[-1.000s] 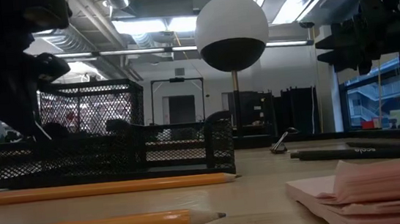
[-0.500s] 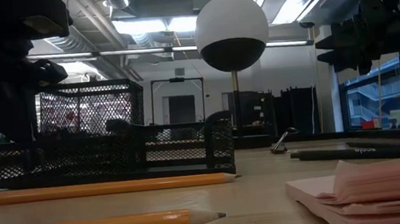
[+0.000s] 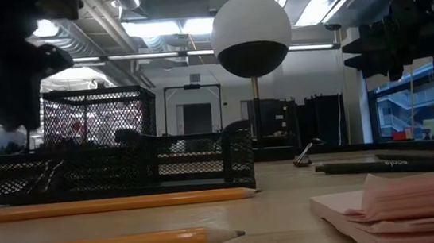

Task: Pick and place office supplies into organizer
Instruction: Put the bottom black binder clip into the black desk organizer

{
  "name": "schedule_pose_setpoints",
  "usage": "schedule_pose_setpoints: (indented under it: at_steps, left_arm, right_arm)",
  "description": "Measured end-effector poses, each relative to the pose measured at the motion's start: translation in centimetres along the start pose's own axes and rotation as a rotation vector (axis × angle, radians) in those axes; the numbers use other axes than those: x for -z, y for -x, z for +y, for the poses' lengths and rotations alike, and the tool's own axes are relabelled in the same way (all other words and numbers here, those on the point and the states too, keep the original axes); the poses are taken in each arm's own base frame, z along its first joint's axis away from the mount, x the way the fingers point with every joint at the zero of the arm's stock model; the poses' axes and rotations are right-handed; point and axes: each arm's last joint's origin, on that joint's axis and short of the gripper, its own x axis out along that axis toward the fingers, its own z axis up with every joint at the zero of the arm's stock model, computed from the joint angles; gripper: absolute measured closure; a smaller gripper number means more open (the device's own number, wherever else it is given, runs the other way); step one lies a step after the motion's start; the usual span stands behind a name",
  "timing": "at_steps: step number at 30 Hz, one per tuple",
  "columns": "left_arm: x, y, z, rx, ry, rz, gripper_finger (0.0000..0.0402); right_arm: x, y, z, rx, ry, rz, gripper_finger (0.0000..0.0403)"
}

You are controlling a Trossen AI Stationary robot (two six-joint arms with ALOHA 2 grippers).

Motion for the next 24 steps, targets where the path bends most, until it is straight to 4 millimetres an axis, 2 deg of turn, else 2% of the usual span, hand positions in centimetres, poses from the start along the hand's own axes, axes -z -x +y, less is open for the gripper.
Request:
schedule_pose_setpoints:
  at_steps: [9,18,24]
  left_arm:
    - [0.4,0.2,-0.7,0.015,-0.180,0.011,0.0271]
    - [1.9,0.1,-0.9,0.066,-0.165,0.194,0.0247]
    - [2.2,-0.3,-1.4,0.074,-0.153,0.203,0.0252]
  right_arm:
    - [0.0,0.0,0.0,0.000,0.005,0.000,0.0167]
    - [0.0,0.0,0.0,0.000,0.008,0.000,0.0167]
    - [0.0,0.0,0.0,0.000,0.056,0.000,0.0167]
